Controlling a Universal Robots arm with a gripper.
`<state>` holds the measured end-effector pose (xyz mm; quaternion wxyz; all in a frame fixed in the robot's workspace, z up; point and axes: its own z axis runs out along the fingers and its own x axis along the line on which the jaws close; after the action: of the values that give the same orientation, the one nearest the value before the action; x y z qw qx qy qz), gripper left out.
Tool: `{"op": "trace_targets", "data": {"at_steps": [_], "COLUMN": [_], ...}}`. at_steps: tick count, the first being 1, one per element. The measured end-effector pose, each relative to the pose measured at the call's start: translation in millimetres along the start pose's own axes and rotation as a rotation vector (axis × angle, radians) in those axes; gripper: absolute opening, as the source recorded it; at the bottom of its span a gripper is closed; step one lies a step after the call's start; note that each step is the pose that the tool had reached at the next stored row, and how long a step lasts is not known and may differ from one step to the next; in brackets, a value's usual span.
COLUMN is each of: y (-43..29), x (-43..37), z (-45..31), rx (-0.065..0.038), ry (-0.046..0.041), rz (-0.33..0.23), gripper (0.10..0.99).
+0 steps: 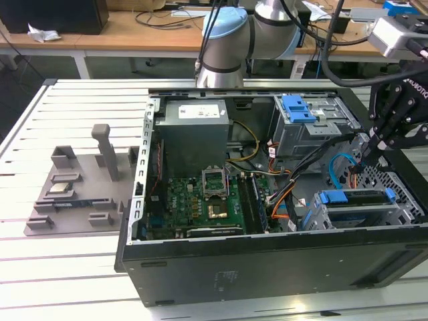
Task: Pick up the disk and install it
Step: 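Insert the first disk wire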
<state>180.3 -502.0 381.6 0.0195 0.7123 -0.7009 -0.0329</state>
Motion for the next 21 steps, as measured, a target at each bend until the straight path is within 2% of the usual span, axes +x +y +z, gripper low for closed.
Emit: {"op": "trace_targets", "data": {"at_steps": [2,4,5,6,7,8,13,17,19,20,21], "y": [-10.8,-14.3,-15.1,-15.2,-15.4,-15.7,-16.8,-16.8,-16.8,-16.8,-16.8], "x": [-10.1,-11.7,-11.8,-11.7,-11.7,-11.7,-12.7,-12.7,-12.7,-12.7,-12.7], "z": [5.8,8.8,10.0,10.5,11.1,11.4,13.6,13.6,13.6,13.6,13.6], "rx": [-0.002,-0.002,-0.002,-0.002,-0.002,-0.002,-0.002,-0.002,-0.002,-0.002,-0.002], "ry": [0.0044,0.0062,0.0132,0.0275,0.0384,0.0405,0.0393,0.0392,0.0392,0.0392,0.0392], "rz": [0.0,0.0,0.005,0.019,0.033,0.04,0.088,0.088,0.088,0.088,0.088], "gripper": [0.106,0.106,0.106,0.106,0.106,0.106,0.106,0.114,0.235,0.235,0.294]}}
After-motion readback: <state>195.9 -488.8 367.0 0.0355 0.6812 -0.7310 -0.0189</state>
